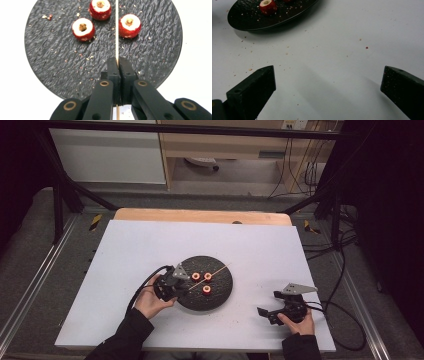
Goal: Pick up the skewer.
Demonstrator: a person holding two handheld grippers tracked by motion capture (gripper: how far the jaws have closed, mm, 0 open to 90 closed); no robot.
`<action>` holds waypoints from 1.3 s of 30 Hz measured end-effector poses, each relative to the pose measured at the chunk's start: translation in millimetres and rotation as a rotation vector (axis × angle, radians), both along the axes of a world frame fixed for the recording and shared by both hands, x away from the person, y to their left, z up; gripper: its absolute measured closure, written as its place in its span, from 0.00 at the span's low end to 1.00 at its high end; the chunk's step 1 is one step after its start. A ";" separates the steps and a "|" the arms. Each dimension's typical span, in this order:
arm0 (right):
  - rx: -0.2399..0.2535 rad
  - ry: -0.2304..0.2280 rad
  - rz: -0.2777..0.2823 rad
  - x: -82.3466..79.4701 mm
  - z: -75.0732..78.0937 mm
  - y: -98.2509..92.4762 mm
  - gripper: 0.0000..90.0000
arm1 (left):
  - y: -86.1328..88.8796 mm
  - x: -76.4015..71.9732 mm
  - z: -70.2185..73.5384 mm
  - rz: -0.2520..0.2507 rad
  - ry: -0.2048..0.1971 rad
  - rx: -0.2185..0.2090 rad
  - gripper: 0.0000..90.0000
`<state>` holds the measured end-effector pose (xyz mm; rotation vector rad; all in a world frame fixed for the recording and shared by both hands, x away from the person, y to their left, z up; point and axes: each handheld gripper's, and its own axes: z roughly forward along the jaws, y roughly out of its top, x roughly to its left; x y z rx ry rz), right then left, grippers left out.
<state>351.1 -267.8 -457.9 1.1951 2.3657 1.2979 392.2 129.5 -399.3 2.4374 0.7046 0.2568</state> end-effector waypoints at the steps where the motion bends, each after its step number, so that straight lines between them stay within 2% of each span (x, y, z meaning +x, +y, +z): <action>1: 0.001 0.004 0.000 -0.1 0.1 0.2 0.01 | 2.6 -1.3 0.2 0.010 -0.003 -0.017 0.98; 10: 0.010 0.005 -0.006 0.1 -0.2 1.0 0.01 | 29.3 -16.9 -2.6 0.092 -0.045 -0.140 0.98; 20: 0.005 0.011 -0.039 2.5 0.6 4.1 0.01 | 61.5 -36.0 -10.1 0.196 -0.105 -0.239 0.98; 28: -0.014 0.011 -0.048 5.9 8.9 17.3 0.01 | 82.2 -48.2 -14.3 0.235 -0.139 -0.278 0.98; 35: -0.028 0.011 -0.022 10.0 18.1 36.9 0.01 | 92.9 -54.7 -21.0 0.246 -0.146 -0.303 0.98; 39: -0.035 0.028 -0.010 13.8 24.0 48.1 0.01 | 98.1 -57.3 -24.5 0.248 -0.146 -0.319 0.98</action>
